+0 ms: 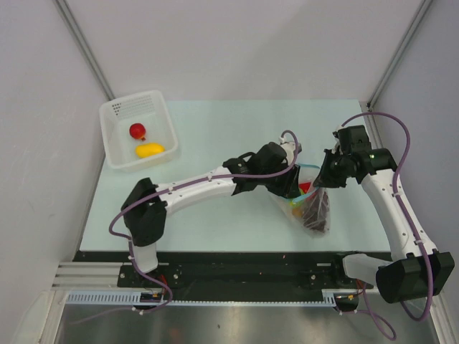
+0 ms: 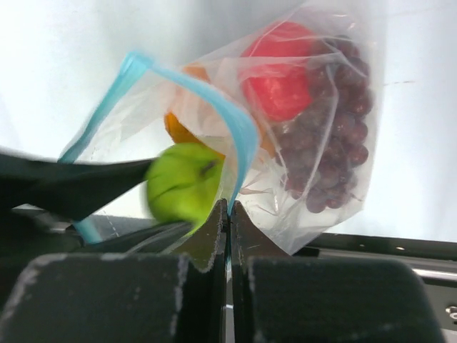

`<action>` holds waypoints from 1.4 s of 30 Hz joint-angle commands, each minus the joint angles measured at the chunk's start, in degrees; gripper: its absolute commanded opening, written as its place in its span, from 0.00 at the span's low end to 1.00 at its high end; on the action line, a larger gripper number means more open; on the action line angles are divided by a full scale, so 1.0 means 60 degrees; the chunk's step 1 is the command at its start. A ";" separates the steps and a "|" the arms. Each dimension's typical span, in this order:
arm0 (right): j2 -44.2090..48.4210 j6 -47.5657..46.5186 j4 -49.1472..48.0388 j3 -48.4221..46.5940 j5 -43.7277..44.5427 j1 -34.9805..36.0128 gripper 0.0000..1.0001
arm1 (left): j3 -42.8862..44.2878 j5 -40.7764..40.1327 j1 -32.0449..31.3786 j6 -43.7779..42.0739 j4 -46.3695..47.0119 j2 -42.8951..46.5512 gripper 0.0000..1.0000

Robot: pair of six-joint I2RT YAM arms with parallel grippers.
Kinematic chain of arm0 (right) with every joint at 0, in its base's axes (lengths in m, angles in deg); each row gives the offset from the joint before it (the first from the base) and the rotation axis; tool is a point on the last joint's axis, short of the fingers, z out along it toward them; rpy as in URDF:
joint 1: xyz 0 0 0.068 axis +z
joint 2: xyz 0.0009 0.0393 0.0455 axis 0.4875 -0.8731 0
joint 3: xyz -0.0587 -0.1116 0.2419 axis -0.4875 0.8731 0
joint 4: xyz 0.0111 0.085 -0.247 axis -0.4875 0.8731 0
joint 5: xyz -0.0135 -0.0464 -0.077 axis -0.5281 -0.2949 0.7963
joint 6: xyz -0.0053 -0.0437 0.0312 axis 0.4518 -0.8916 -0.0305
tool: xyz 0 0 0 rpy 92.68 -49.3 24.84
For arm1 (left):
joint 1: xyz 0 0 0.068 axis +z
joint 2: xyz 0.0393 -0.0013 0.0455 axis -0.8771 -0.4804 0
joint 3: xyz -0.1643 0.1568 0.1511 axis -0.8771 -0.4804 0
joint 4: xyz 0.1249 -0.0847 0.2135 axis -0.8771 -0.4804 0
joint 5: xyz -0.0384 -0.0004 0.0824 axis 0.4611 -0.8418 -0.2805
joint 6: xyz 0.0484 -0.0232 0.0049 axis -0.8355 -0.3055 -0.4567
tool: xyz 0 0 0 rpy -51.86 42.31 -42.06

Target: Open the zip-top bag and remove the fake food

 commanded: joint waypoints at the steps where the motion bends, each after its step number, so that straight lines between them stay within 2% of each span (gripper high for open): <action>1: 0.0228 -0.0443 -0.0061 0.0024 0.0663 0.0017 0.00 | -0.0651 0.0867 0.0524 -0.0409 0.0926 0.1487 0.00; 7: 0.0198 -0.0385 -0.0134 0.0039 0.0575 0.0193 0.00 | -0.0944 0.2377 0.1022 -0.0247 0.2111 0.2015 0.00; 10: 0.0096 -0.0385 -0.0192 0.0039 0.0546 0.0222 0.00 | -0.1295 0.2715 0.1373 -0.0072 0.2699 0.2542 0.00; 13: -0.0006 -0.0429 -0.0207 0.0039 0.0502 0.0251 0.00 | -0.1414 0.2730 0.2075 0.0221 0.2599 0.2851 0.00; 18: -0.0168 -0.0488 -0.0251 0.0039 0.0444 0.0251 0.00 | -0.1736 0.2615 0.3906 0.0676 0.2803 0.3496 0.00; 26: -0.0577 -0.0356 -0.0588 0.0024 0.0122 0.0251 0.00 | -0.1898 0.1035 0.7406 0.1729 0.2541 0.3424 0.00; 31: -0.0827 -0.0180 -0.0807 0.0039 0.0180 0.0208 0.00 | -0.0875 -0.0241 0.9265 0.2082 0.1108 0.2225 0.00; 32: -0.0871 -0.0122 -0.0837 0.0039 0.0194 0.0207 0.00 | -0.0481 -0.0953 0.9429 0.2053 0.0597 0.1932 0.00; 33: -0.0929 -0.0049 -0.0924 0.0024 0.0166 0.0193 0.00 | 0.0524 -0.1308 0.9547 0.1908 -0.0438 0.1624 0.00; 36: -0.1075 0.0156 -0.1115 0.0024 0.0107 0.0120 0.00 | 0.2138 -0.2610 0.9753 0.1293 -0.1615 0.0438 0.00; 39: -0.1207 0.0244 -0.1232 0.0024 0.0063 0.0061 0.00 | 0.2904 -0.3811 0.9783 0.1232 -0.2189 -0.0252 0.00; 42: -0.1310 0.0332 -0.1335 0.0024 0.0019 0.0032 0.00 | 0.3403 -0.4095 1.0207 0.1233 -0.2468 -0.0882 0.00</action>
